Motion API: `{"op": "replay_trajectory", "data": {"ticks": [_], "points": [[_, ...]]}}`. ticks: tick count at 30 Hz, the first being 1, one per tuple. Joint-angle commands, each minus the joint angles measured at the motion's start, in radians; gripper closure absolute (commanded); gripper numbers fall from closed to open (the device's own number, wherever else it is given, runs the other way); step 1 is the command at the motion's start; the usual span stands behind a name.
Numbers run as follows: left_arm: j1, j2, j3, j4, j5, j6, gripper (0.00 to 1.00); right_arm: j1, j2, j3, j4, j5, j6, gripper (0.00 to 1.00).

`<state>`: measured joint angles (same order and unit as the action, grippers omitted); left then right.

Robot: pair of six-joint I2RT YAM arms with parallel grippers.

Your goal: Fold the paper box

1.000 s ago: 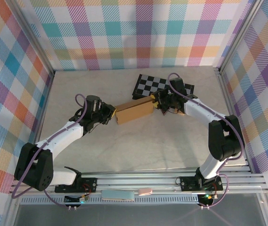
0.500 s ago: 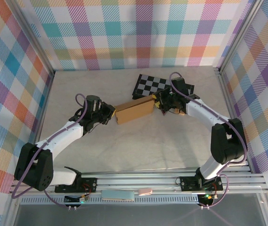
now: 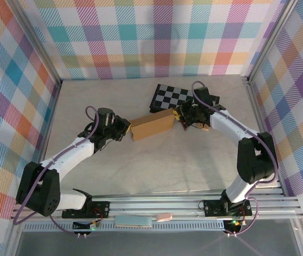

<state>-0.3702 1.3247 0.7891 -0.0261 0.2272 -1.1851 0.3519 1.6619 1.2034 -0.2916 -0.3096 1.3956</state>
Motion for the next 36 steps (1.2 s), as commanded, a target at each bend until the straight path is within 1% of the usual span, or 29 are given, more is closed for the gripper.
{"op": "replay_trajectory", "data": {"ticks": [1, 3, 4, 6, 8, 9, 11, 13, 15, 18, 23, 26, 29, 31, 34, 36], "points": [[0.017, 0.035, -0.033, -0.187, -0.022, 0.002, 0.9, 0.002, 0.086, -0.009, -0.321, 0.017, -0.044, 0.79], [0.017, 0.038, -0.03, -0.185, -0.02, 0.002, 0.9, 0.004, 0.086, -0.007, -0.3, 0.004, -0.034, 0.73], [0.017, 0.041, -0.027, -0.184, -0.018, 0.005, 0.9, 0.006, 0.066, 0.001, -0.285, 0.018, -0.033, 0.7], [0.017, 0.042, -0.019, -0.189, -0.016, 0.014, 0.91, 0.023, 0.013, 0.042, -0.284, 0.086, -0.06, 0.61], [0.017, 0.042, -0.008, -0.198, -0.014, 0.031, 0.9, 0.055, -0.037, 0.109, -0.296, 0.152, -0.091, 0.51], [0.017, 0.043, -0.004, -0.203, -0.012, 0.039, 0.91, 0.072, -0.04, 0.144, -0.309, 0.171, -0.093, 0.46], [0.017, 0.041, 0.002, -0.212, -0.011, 0.052, 0.91, 0.112, -0.021, 0.221, -0.345, 0.187, -0.069, 0.38], [0.016, 0.039, 0.003, -0.217, -0.012, 0.06, 0.91, 0.157, 0.024, 0.284, -0.39, 0.203, -0.004, 0.28], [0.017, 0.038, 0.005, -0.22, -0.009, 0.067, 0.91, 0.185, 0.074, 0.313, -0.402, 0.195, 0.071, 0.24], [0.017, 0.04, 0.012, -0.226, -0.006, 0.078, 0.91, 0.206, 0.148, 0.339, -0.361, 0.151, 0.148, 0.22], [0.016, 0.039, 0.03, -0.242, -0.002, 0.098, 0.91, 0.219, 0.265, 0.479, -0.392, 0.145, 0.123, 0.22], [0.017, 0.039, 0.048, -0.282, 0.003, 0.123, 0.9, 0.223, 0.307, 0.491, -0.361, 0.126, 0.121, 0.27], [0.017, 0.027, 0.059, -0.304, 0.004, 0.14, 0.89, 0.226, 0.295, 0.446, -0.328, 0.131, 0.126, 0.31], [0.017, 0.019, 0.058, -0.313, 0.006, 0.146, 0.89, 0.226, 0.262, 0.386, -0.278, 0.137, 0.13, 0.37], [0.017, 0.01, 0.058, -0.317, 0.012, 0.148, 0.89, 0.226, 0.218, 0.32, -0.258, 0.135, 0.138, 0.42], [0.016, 0.002, 0.07, -0.332, 0.016, 0.156, 0.89, 0.226, 0.175, 0.271, -0.256, 0.123, 0.124, 0.43]]}}
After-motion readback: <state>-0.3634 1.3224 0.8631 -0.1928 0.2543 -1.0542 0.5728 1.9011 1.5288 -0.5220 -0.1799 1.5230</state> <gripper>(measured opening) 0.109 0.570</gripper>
